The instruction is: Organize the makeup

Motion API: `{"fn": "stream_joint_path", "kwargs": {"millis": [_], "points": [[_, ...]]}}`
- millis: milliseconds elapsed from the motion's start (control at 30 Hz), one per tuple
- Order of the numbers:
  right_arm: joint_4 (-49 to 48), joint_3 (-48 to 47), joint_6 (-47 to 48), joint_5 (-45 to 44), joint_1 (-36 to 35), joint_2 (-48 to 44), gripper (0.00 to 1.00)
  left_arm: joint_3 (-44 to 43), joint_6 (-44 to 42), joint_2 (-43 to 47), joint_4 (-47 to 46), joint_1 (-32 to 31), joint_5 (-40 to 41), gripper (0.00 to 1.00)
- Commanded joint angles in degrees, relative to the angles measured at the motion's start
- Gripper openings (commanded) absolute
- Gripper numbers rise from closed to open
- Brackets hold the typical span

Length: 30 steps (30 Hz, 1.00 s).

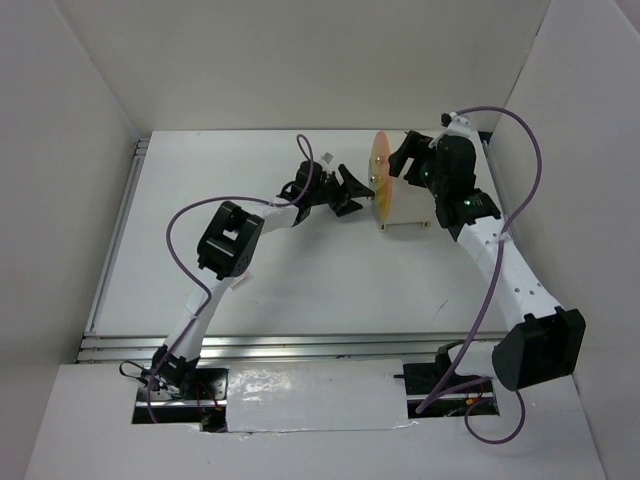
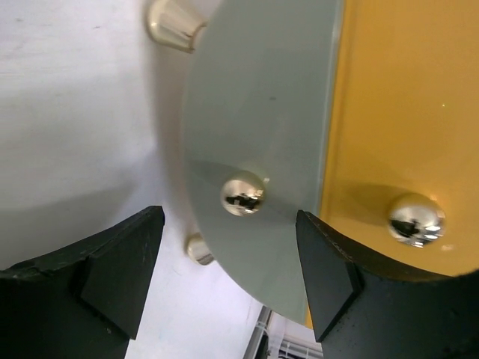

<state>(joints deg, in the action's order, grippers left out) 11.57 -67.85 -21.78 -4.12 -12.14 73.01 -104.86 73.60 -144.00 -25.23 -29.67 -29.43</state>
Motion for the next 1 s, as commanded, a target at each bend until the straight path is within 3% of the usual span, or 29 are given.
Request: {"fn": "stream_joint_path", "kwargs": {"millis": [0,167,967], "points": [[-2.3,-3.9,3.5,-0.6,0.9,2.0,0.83,0.4,1.5,-1.4,-6.3,0.1,0.3,0.84],[-2.6,-5.2,6.1,3.8,1.2,4.8,0.83,-0.2,2.1,-2.5,-8.6,0.1,0.4,0.84],[0.2,-3.9,8.1,1.0,1.3,7.9,0.84,-3.5,1.7,-4.1,-8.8,0.5,-0.5,0.86]]}}
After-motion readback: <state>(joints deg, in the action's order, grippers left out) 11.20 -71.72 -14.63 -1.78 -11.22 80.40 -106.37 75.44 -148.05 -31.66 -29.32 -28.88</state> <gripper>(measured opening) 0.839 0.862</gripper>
